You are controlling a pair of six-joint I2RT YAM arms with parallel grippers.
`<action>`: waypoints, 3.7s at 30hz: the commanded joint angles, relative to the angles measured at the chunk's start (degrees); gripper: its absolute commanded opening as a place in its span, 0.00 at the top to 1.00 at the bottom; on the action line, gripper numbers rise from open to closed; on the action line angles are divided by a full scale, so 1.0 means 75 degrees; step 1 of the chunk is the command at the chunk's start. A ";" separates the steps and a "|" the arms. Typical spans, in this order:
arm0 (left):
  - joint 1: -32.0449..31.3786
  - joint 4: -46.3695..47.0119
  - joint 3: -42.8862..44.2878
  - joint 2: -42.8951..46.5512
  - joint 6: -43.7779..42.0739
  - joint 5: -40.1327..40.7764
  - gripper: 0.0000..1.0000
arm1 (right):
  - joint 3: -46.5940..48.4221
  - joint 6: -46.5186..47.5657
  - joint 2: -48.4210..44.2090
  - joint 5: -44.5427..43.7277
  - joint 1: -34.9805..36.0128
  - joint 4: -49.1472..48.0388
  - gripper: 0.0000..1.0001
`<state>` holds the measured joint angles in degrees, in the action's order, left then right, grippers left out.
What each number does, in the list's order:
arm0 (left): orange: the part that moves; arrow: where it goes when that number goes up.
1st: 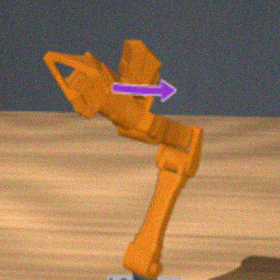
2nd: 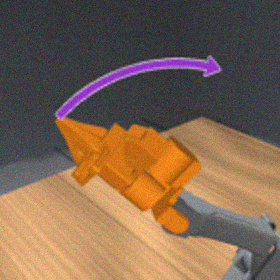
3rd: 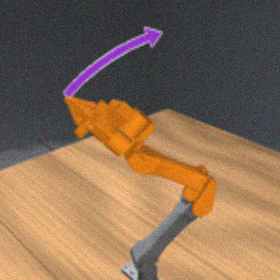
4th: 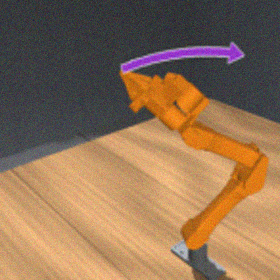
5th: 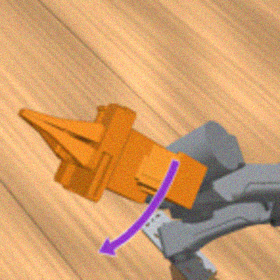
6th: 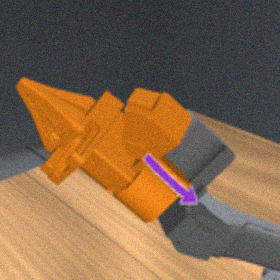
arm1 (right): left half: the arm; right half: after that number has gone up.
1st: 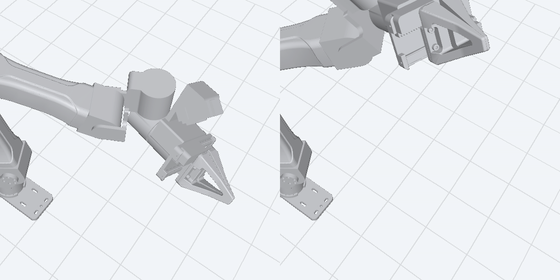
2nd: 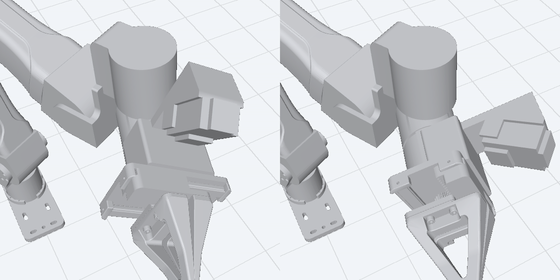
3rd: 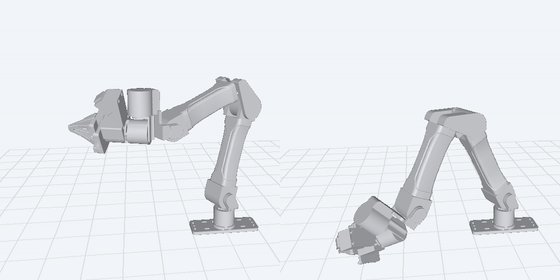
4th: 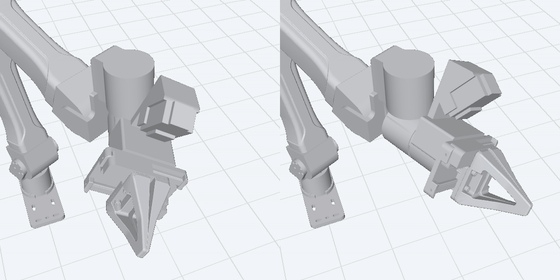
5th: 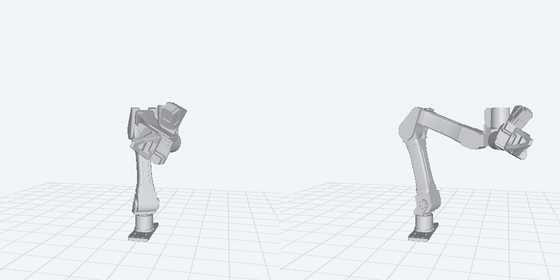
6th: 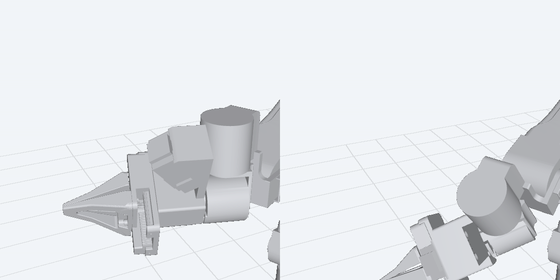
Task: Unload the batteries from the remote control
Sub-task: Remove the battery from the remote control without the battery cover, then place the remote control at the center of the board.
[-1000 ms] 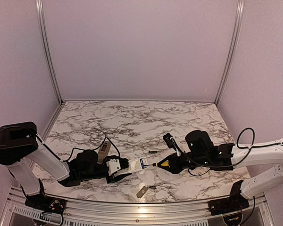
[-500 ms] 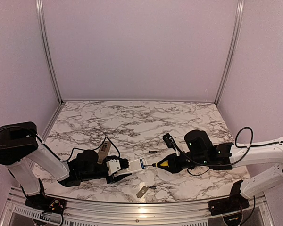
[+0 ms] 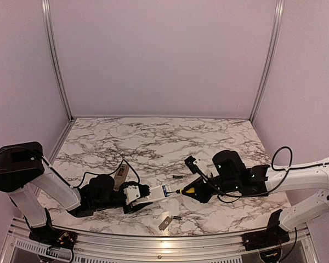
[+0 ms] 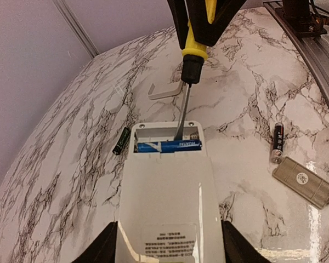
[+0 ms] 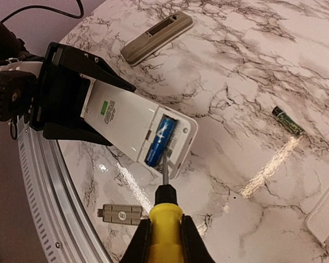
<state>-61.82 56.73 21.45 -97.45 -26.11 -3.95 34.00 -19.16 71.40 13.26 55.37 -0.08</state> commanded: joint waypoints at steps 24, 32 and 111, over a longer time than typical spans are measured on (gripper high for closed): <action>-0.0029 0.0462 0.0034 0.0220 0.0066 -0.0353 1.00 | -0.0217 -0.2019 0.0522 0.2078 -0.1573 -0.1030 1.00; -0.0030 0.0463 0.0013 0.0260 0.0103 -0.0462 1.00 | -0.0449 -0.2267 0.0813 0.2960 -0.1866 -0.1653 1.00; 0.0169 0.0674 0.0681 -0.0012 0.2170 0.2340 1.00 | 0.0088 -0.0588 -0.1457 -0.1462 -0.1749 -0.0247 1.00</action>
<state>-60.84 61.54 22.98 -96.49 -15.77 4.73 35.68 -22.57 62.96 12.05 42.15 0.30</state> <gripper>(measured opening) 0.586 0.135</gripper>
